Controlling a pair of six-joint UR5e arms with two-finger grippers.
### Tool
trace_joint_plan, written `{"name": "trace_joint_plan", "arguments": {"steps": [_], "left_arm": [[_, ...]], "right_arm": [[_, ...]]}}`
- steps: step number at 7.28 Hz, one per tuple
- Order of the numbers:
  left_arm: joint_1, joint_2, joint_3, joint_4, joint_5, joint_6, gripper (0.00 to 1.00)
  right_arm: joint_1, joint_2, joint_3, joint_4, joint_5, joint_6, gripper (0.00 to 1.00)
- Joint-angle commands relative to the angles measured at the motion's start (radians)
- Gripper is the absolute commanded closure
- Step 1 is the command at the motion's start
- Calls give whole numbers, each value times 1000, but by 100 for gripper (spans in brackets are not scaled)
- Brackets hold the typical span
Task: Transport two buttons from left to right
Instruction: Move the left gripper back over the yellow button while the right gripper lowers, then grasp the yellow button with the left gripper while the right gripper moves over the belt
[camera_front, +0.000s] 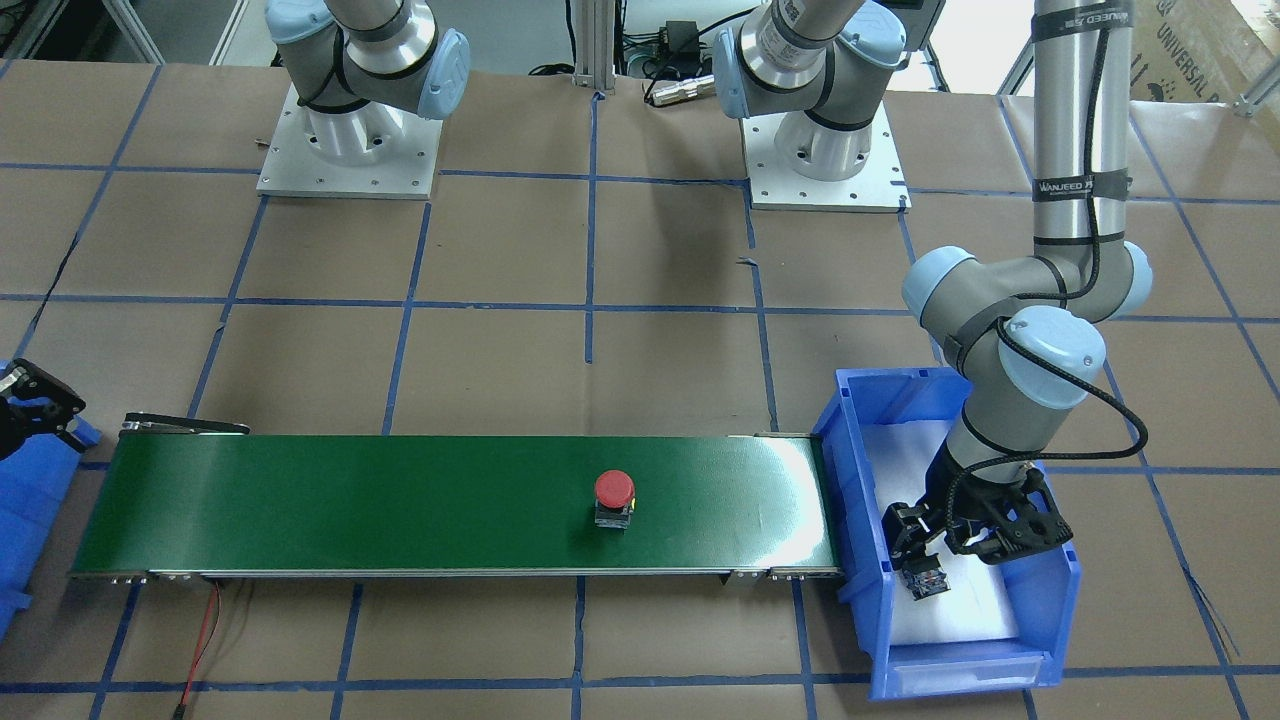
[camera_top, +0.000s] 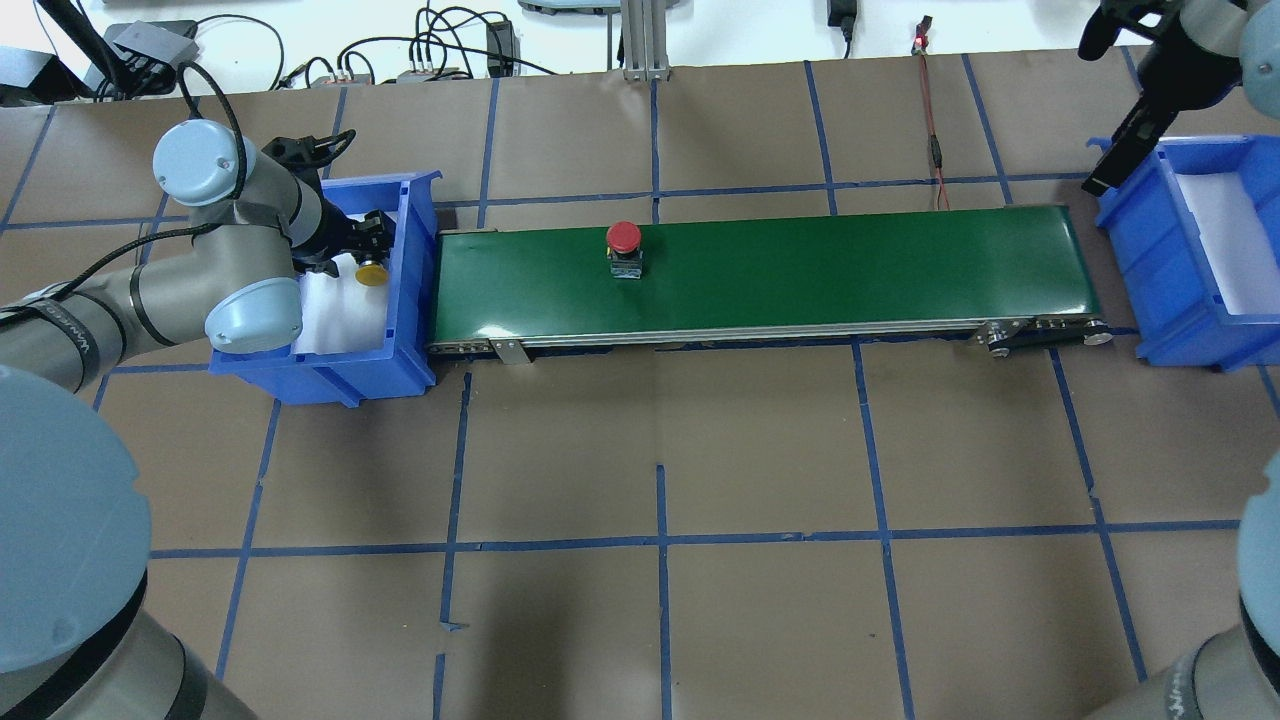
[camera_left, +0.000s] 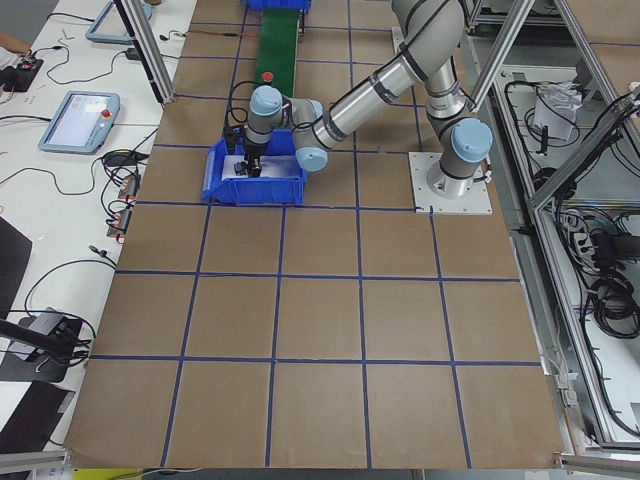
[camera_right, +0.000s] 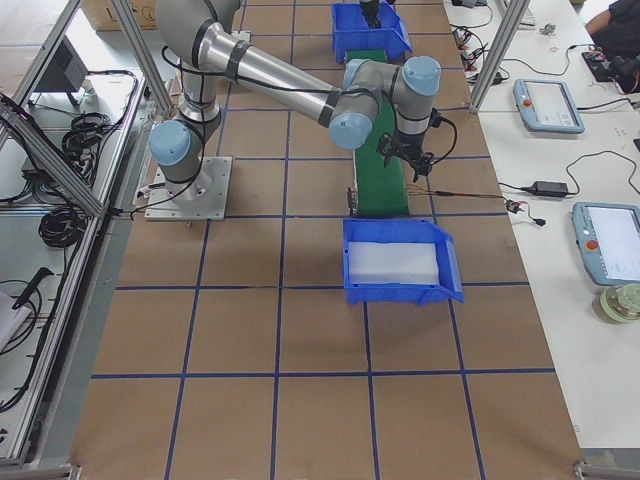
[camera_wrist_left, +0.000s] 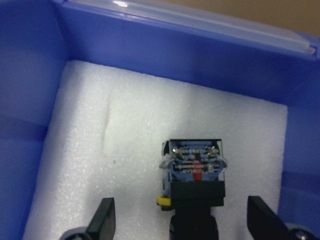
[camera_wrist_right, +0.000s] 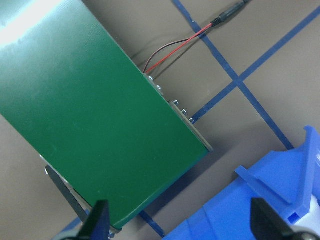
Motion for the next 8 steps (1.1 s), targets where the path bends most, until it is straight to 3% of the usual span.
{"name": "trace_joint_plan", "arguments": {"steps": [1,3,5,6,8], "left_arm": [[7,5,-1,-9,0,0,41],[11,16,1,-46,-5,0,50],[11,25,16,-72,-2,0,51],[11,32,25,-118,6,0,51],[13,58,10,-170,8,-3,51]], "right_arm": [[37,-30,6,4,0,261,0],[107,-28,4,9,-17,597,0],[146,-33,4,110,-8,908,0],[175,-31,6,118,-15,994,0],[173,-47,-20,167,-18,991,0]]}}
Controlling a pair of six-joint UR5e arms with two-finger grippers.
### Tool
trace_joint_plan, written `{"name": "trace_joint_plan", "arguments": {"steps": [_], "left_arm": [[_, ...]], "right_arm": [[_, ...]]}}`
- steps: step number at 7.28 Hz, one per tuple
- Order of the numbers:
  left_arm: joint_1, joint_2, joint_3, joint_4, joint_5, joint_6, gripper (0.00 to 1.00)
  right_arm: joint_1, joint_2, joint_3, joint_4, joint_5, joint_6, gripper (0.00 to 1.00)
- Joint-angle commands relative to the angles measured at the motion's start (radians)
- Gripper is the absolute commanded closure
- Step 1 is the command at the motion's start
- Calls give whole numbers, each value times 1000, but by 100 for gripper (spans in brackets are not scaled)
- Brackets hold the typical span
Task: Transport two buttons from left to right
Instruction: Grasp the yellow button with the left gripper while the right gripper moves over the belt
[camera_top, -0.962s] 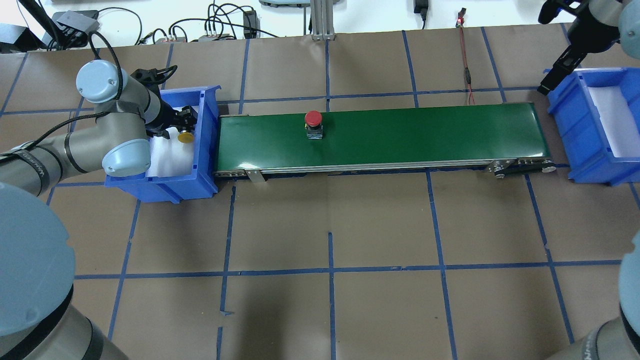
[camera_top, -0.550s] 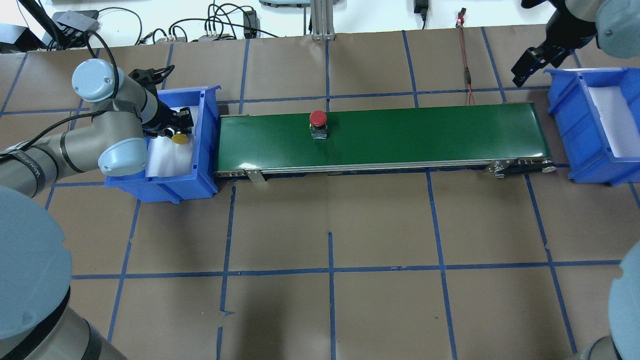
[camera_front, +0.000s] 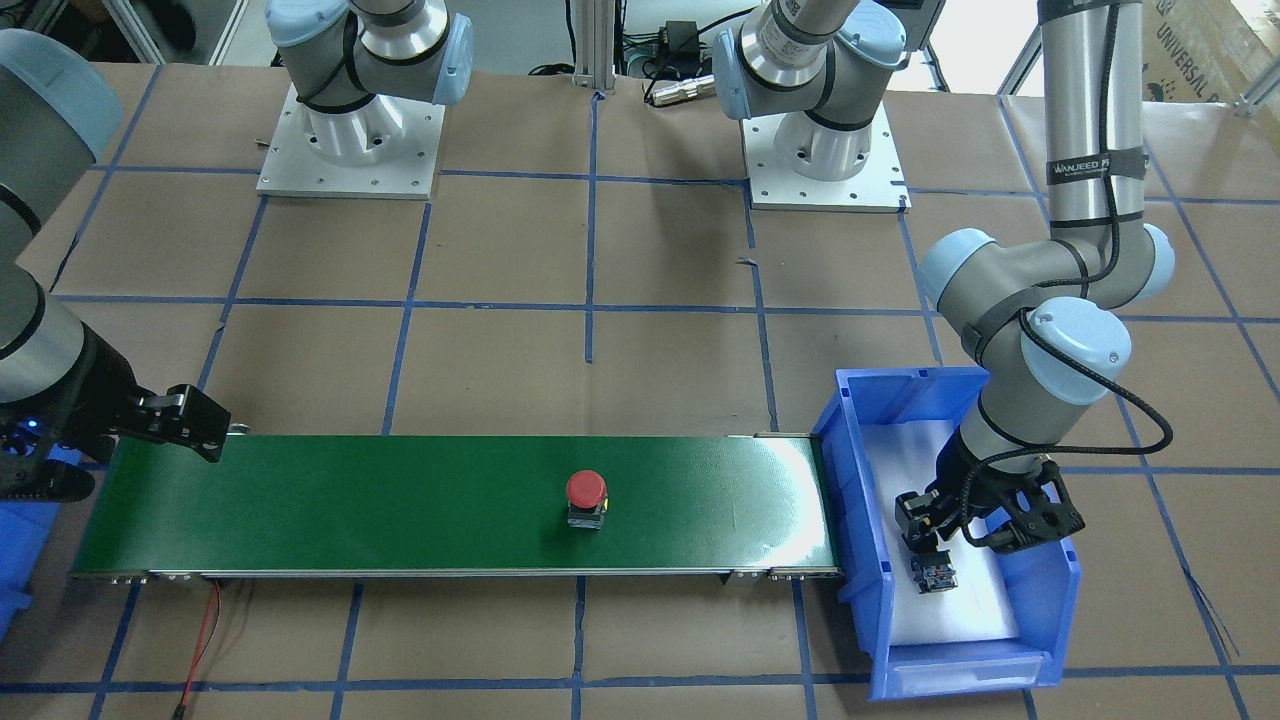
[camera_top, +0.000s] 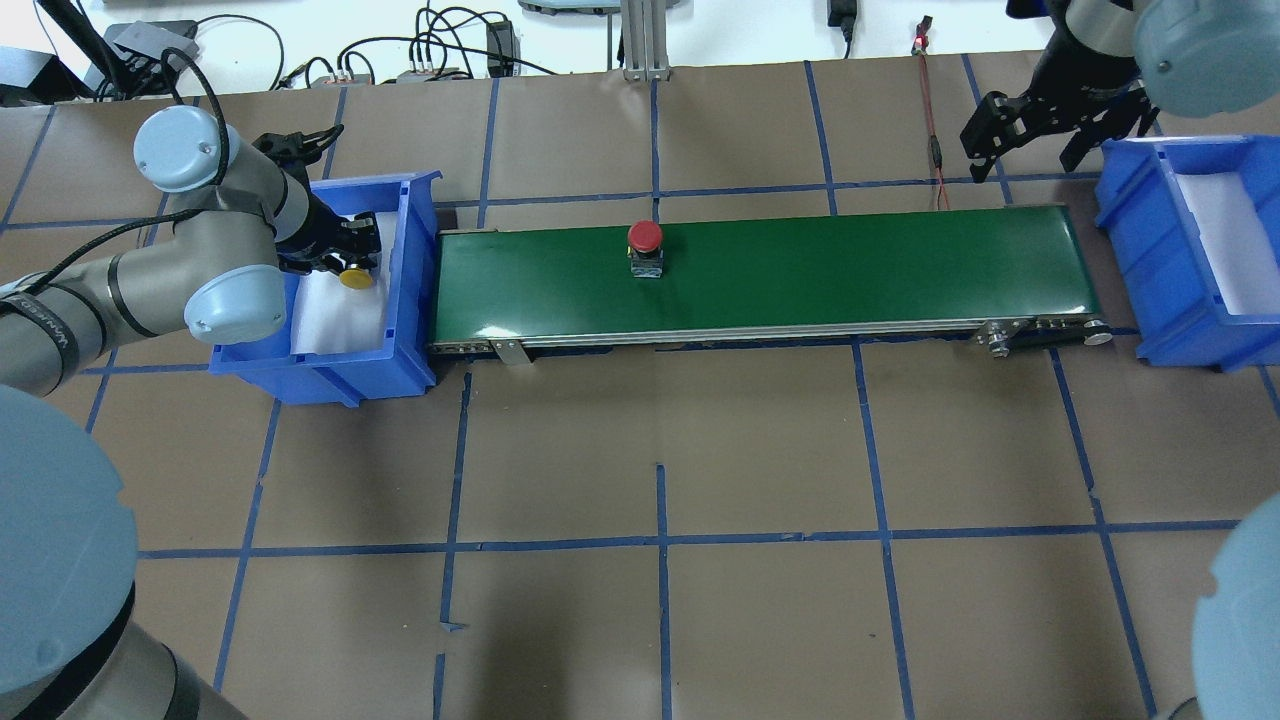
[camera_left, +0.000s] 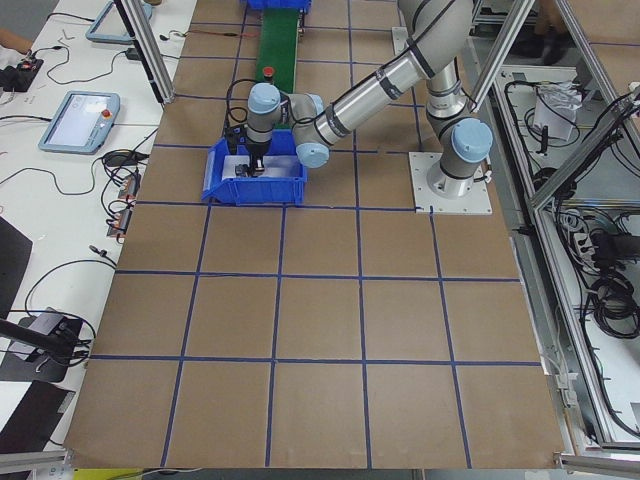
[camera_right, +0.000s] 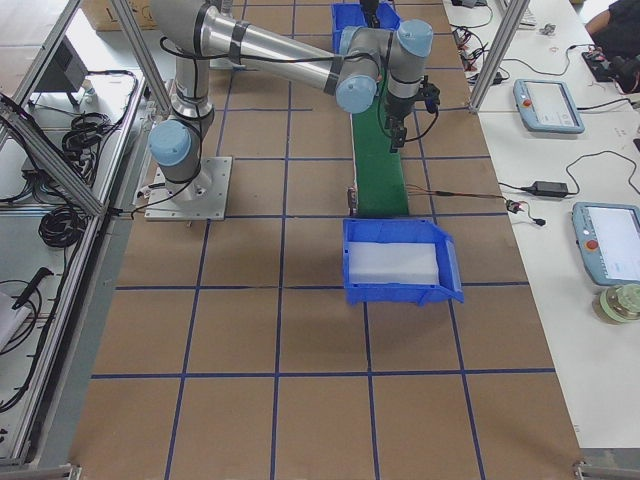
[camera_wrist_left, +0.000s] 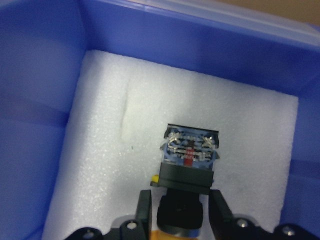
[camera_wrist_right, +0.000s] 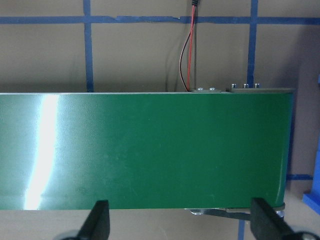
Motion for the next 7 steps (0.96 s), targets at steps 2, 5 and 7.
{"name": "trace_joint_plan", "arguments": {"steps": [2,5,7], "left_arm": [[3,10,8,-24,-13,-2,72],[9,28,50,-82,-4,-3,77],[23,65,83,-196,-7,-3,77]], "right_arm": [[1,-10,-64,80,-36,20,0],[10,21,-35,-12,-24,136,0],[11,15,-29,-15,-27,144,0]]}}
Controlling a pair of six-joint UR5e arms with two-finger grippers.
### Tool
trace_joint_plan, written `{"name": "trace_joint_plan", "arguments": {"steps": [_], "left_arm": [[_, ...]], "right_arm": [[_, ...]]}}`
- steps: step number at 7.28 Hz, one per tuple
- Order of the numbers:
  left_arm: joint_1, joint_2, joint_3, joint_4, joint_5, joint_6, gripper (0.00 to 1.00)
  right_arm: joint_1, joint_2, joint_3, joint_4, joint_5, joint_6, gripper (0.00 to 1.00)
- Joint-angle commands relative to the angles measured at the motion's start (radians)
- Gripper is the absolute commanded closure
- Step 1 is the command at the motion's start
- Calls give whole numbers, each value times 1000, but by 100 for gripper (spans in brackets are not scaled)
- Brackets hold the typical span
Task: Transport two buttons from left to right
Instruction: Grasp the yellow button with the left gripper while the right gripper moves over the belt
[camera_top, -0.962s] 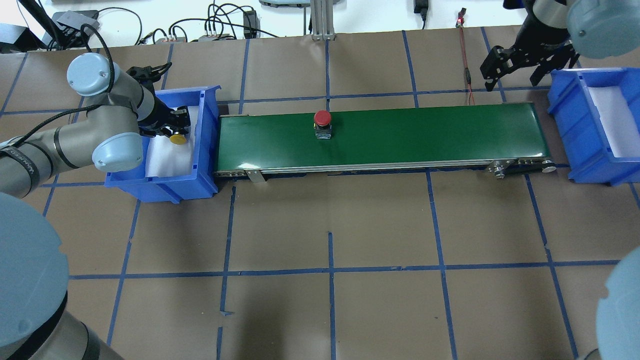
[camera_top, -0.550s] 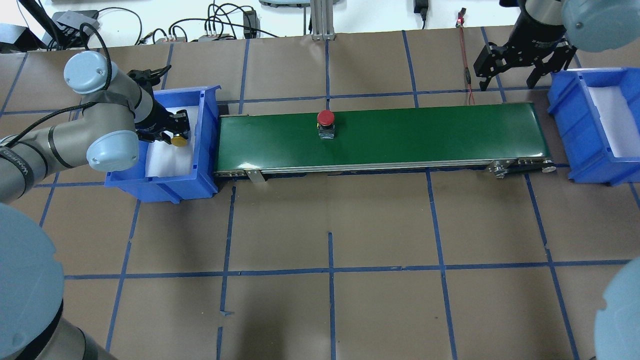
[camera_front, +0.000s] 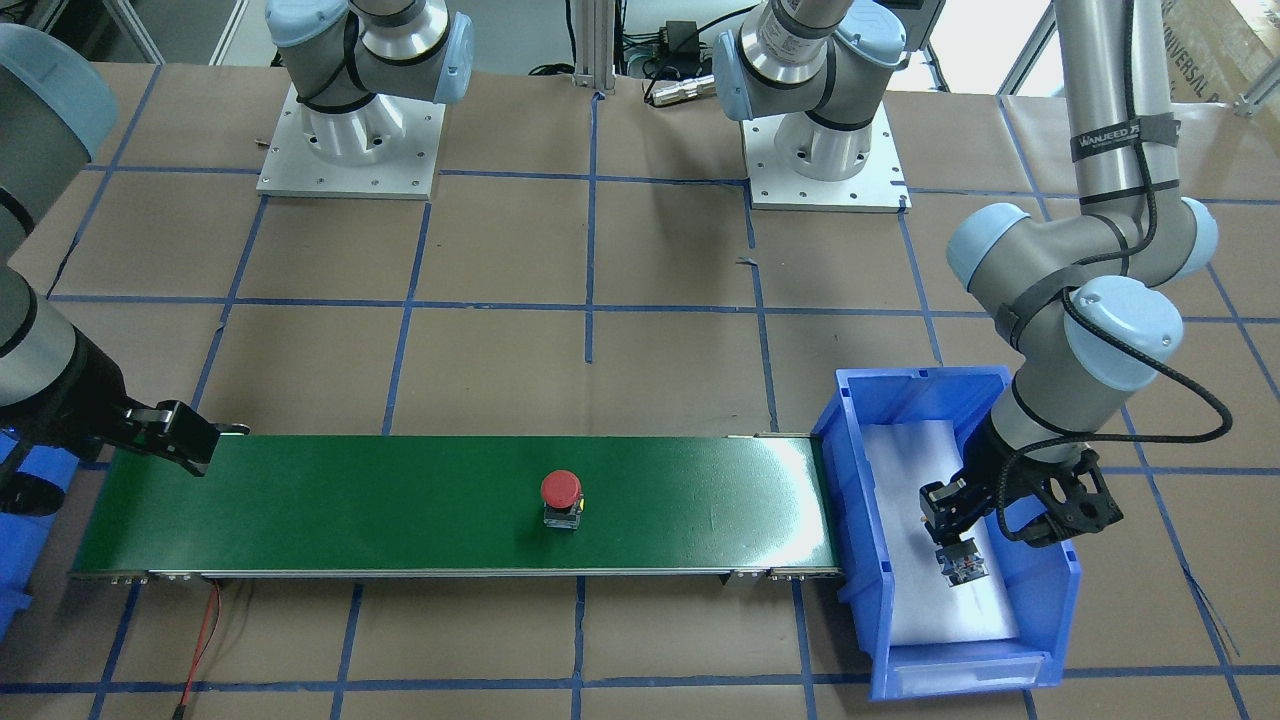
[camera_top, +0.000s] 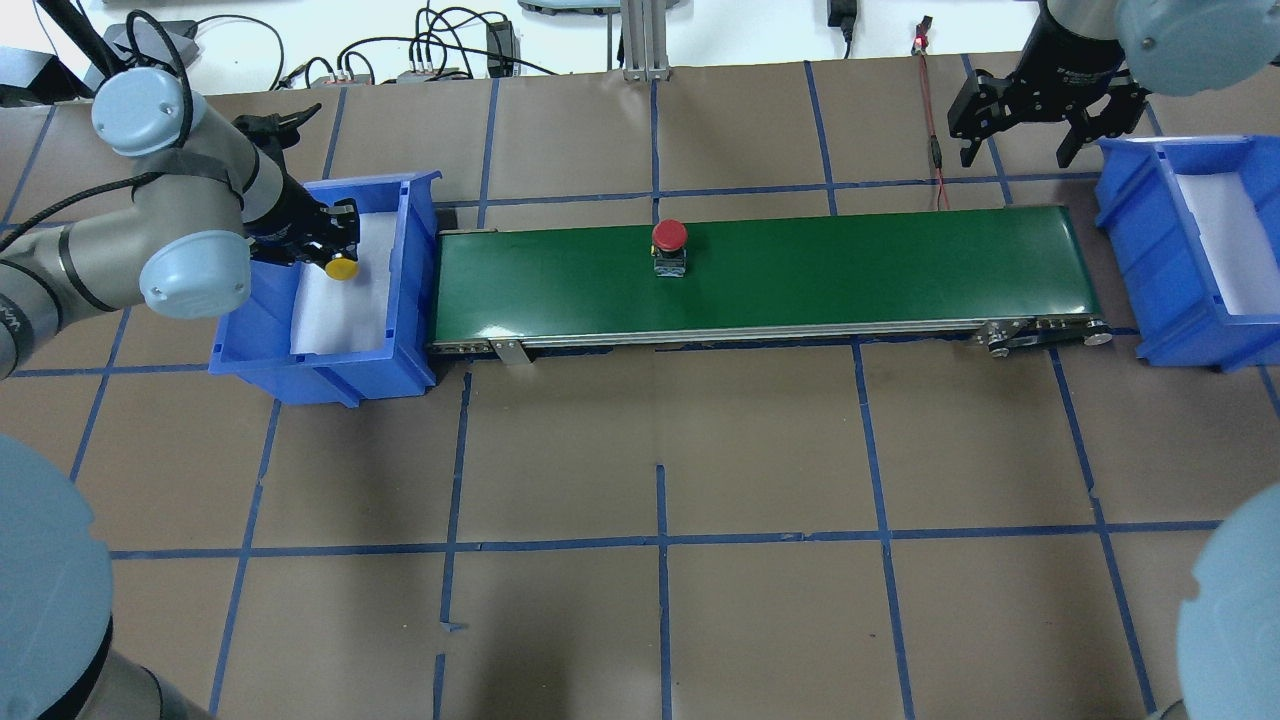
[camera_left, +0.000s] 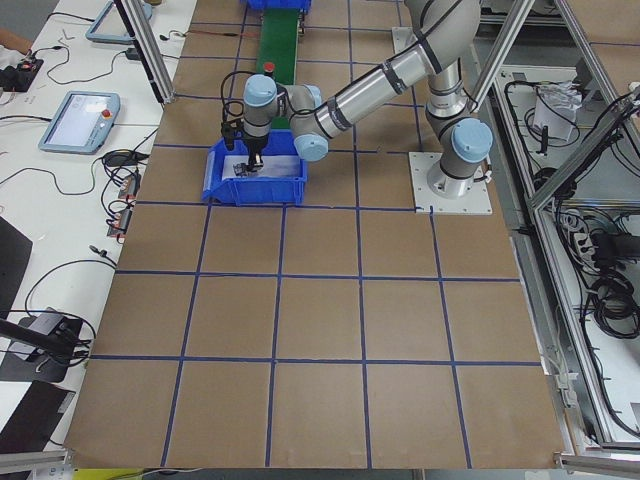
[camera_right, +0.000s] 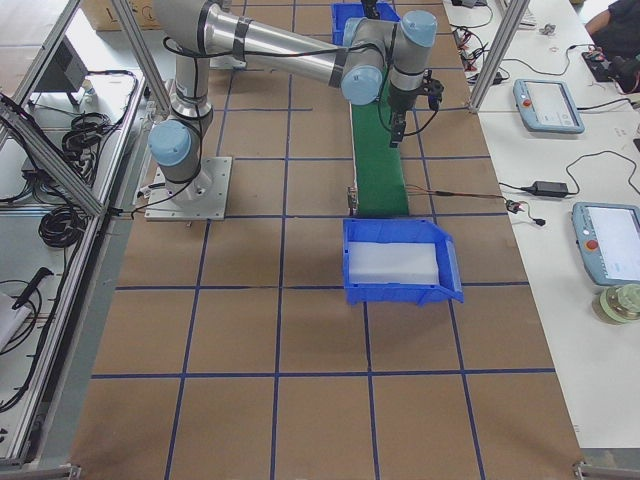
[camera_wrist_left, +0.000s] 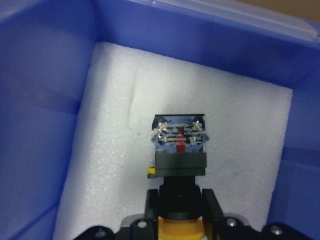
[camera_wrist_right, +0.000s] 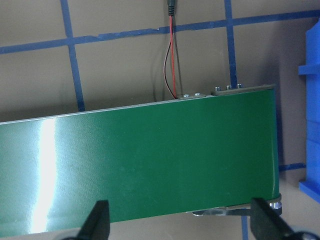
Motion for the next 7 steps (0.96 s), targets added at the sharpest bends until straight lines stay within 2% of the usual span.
{"name": "trace_joint_plan", "arguments": {"steps": [1,4,6,7], "left_arm": [[11,28,30,-93,1,0,77],[-6,114,178,-483,-13,-82,77],[-27,166,247,-666,-97,-201,77],[-46,174,266,-725,-182,-280,77]], "right_arm": [[2,-19,28,-12,14,8,0],[5,-130,69,0,15,-7,0],[28,-138,65,73,15,-7,0],[30,-116,62,67,14,-12,0]]}}
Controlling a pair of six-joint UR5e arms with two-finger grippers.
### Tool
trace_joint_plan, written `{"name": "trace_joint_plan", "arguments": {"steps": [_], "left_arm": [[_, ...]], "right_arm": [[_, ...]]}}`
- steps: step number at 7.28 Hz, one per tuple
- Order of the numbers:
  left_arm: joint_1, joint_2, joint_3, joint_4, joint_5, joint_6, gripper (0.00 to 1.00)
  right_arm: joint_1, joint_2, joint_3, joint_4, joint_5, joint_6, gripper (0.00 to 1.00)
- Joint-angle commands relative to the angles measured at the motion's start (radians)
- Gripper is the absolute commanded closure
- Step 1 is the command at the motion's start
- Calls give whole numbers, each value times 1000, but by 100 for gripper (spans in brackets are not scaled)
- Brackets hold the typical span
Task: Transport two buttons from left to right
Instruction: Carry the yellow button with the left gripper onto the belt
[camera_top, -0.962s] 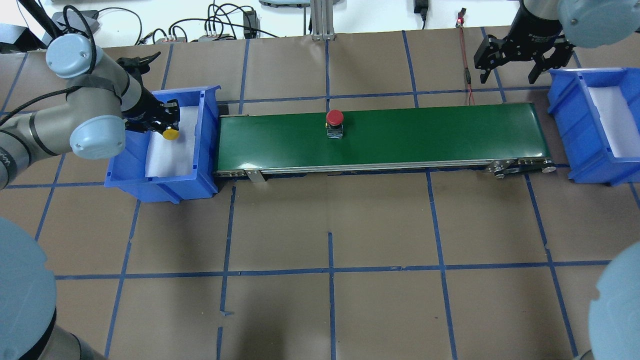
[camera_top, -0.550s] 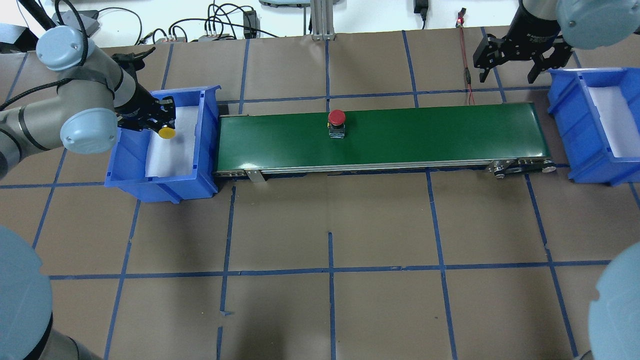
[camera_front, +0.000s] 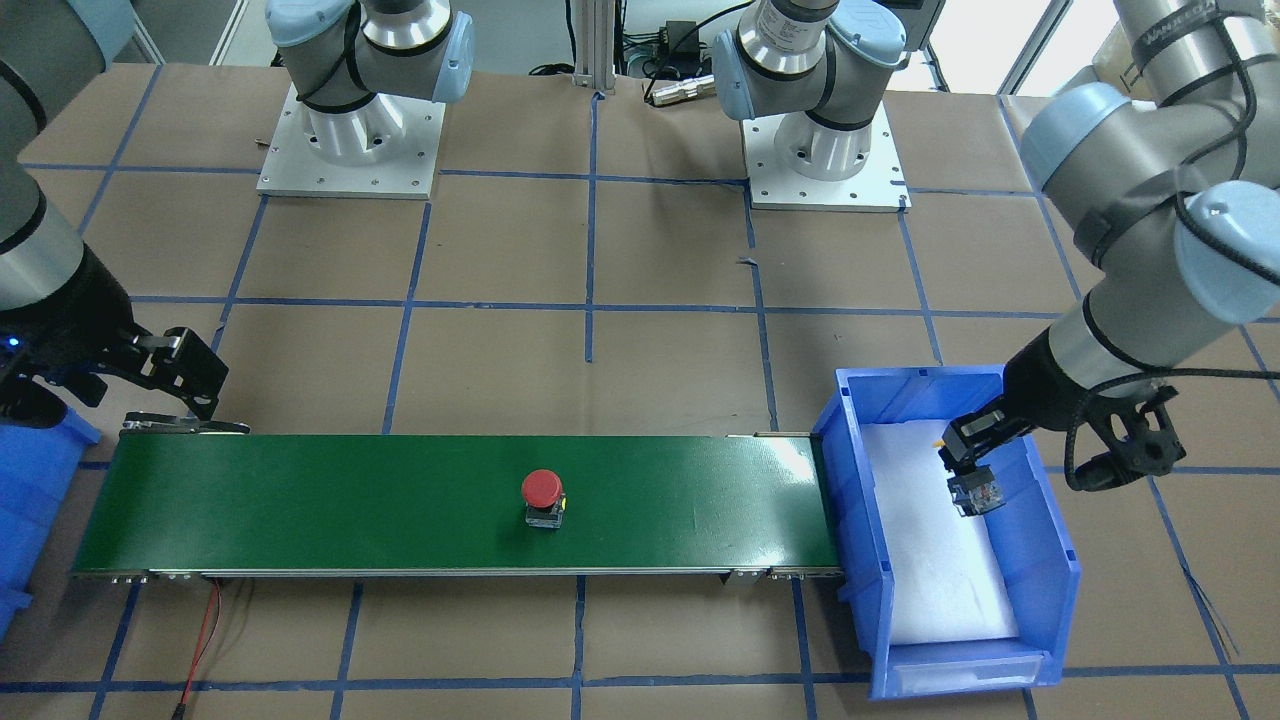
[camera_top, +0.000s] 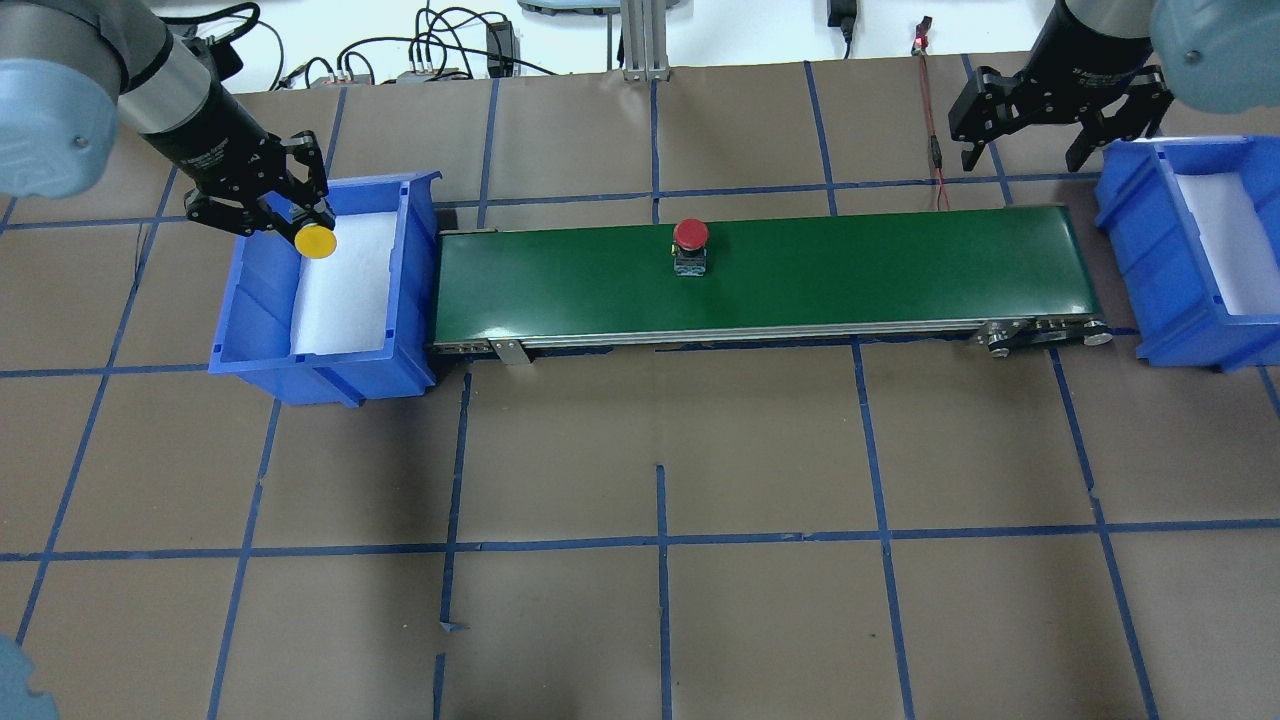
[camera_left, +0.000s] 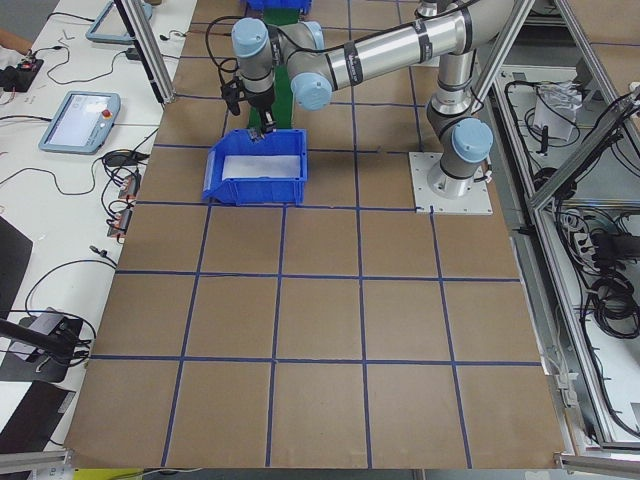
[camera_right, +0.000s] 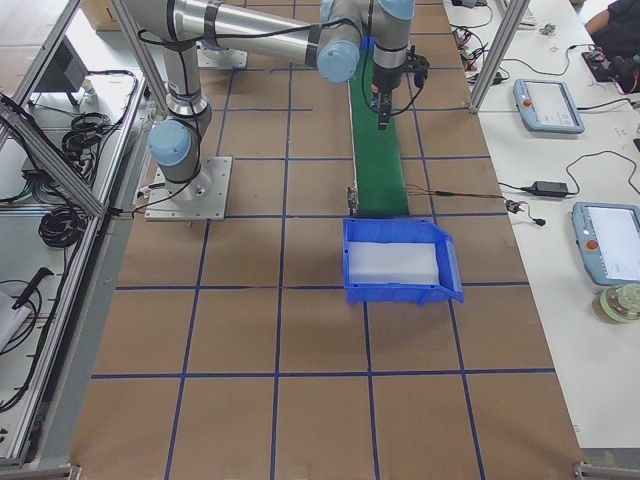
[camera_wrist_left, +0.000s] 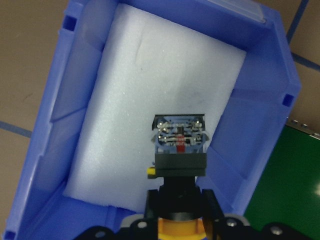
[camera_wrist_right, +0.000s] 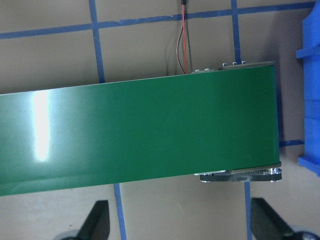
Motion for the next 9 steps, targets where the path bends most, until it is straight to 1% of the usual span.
{"name": "trace_joint_plan", "arguments": {"steps": [1,2,4,5,6,8,9], "left_arm": [[-69,19,40,-161,-117,-143,80],[-116,22,45,-186,-129,-209,80],[-126,-13,43,-182,-279,-394,81],[-128,-40,43,-184,-288,-409,81],[-128,-63,43,-185,-350,-456,81],[-128,-118,45,-179,-373,-481,81],[-128,-135,45,-177,-413,-493,81]], "right_arm": [[10,23,-19,27,1,-4,0],[22,28,-28,16,1,-1,0],[24,39,-36,25,0,-1,0],[23,42,-36,27,-2,-4,0],[22,46,-37,27,-2,-4,0],[22,46,-36,22,0,-4,0],[22,46,-34,24,0,-4,0]]}}
